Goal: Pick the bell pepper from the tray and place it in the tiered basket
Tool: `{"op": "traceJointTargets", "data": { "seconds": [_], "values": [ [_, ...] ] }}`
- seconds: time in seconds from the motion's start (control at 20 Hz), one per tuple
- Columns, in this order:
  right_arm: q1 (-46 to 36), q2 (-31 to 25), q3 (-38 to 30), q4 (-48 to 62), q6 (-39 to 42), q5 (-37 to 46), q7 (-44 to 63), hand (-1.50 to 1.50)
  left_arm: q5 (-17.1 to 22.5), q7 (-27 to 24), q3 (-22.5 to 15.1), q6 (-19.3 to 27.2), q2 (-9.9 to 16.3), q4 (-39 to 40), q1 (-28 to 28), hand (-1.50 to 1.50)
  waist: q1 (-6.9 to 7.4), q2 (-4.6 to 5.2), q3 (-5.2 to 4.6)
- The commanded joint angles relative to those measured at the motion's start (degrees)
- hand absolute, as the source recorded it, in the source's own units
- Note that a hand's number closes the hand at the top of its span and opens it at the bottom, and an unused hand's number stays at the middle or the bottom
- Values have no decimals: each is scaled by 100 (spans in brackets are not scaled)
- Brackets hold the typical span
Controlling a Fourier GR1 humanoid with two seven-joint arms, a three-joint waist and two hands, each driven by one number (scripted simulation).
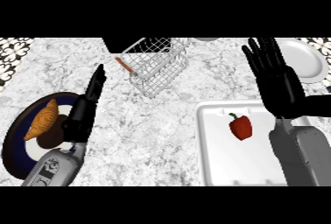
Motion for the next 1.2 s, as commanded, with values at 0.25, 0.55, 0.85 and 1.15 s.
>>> {"op": "traceJointTargets", "data": {
  "seconds": [0.25, 0.55, 0.85, 1.15],
  "values": [
    [693, -146, 1242, -621, 308, 1686, -1016, 150, 1079, 374, 848, -862, 576, 153, 925, 0, 185, 86, -68],
    [1837, 209, 535, 213, -2620, 3084, -491, -150, 1344, 788, 784, -1091, 563, -92, 1069, 0, 76, 84, -63],
    [1750, -696, 1102, -753, -2763, 4636, 629, -150, 1451, 840, 1015, -1245, 699, -264, 1269, 0, 72, 62, -78],
    [1776, -2194, 1424, -1145, -1453, 5901, 2350, -150, 1491, 1017, 1081, -1251, 756, -208, 1106, 0, -21, 37, -111]
  ]
}}
